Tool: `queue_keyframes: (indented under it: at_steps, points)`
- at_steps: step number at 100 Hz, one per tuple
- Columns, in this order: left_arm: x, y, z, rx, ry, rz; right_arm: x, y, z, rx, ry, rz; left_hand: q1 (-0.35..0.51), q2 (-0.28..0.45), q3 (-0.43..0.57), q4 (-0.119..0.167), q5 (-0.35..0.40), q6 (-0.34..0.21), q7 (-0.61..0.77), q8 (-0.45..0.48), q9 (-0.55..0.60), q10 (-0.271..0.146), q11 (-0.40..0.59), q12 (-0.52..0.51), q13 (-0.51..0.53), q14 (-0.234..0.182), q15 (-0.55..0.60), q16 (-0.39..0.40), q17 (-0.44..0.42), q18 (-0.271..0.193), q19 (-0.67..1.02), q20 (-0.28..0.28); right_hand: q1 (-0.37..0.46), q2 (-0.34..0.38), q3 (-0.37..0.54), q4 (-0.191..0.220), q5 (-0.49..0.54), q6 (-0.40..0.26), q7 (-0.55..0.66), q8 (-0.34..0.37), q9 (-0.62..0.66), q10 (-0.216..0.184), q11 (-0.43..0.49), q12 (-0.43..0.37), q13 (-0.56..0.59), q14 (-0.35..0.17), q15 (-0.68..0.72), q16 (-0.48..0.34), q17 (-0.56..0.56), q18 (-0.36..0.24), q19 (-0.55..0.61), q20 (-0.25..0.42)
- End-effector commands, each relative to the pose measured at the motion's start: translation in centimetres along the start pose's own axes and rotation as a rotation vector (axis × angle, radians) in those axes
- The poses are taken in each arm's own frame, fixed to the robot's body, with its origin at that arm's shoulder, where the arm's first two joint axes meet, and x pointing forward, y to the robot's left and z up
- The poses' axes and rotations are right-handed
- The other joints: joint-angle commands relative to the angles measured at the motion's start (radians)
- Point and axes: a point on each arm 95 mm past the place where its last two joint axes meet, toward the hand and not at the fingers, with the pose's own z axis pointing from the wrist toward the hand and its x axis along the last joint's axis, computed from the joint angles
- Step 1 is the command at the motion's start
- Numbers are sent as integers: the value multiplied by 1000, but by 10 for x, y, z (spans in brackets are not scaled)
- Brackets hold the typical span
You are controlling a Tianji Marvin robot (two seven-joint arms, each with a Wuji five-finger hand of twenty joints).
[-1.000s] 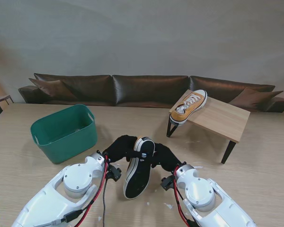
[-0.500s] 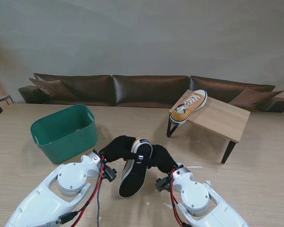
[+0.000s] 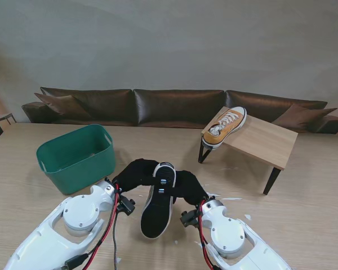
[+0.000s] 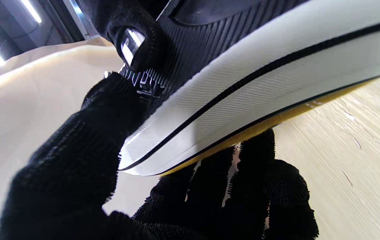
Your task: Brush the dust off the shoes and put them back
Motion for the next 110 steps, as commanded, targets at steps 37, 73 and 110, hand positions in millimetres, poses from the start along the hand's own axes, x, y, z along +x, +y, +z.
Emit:
queue_keyframes:
  at_steps: [37,73,110]
  points:
    - [15,-34,-31,159,35,33,25,-18,13,-113,101,-138,-49,232,-49,69,-77,-78,-75,-68,-104,37,-57,-101,-108,70,-198,-110,-127,2,-164,-90,146,10,241,56,87,-184,112,39,67,-2,-5,31,97,-122,147,42,217,-17,40,-32]
    - [-1,-41,-58,195,-49,66,48,-3,41,-166,233,-459,-34,268,-83,76,-40,-29,-54,-58,-88,54,-50,-99,-103,82,-198,-106,-128,11,-172,-87,134,58,228,64,33,-251,159,-12,13,-51,4,30,96,-153,71,4,182,-76,1,-28]
    - [-19,-33,-69,162,-144,84,47,15,71,-215,312,-731,-23,288,-103,81,9,-6,-20,-26,-75,64,-44,-89,-101,92,-195,-104,-131,17,-176,-79,89,61,212,49,3,-427,225,-141,-25,-238,-157,-112,66,-202,-259,-68,92,-147,-58,-80]
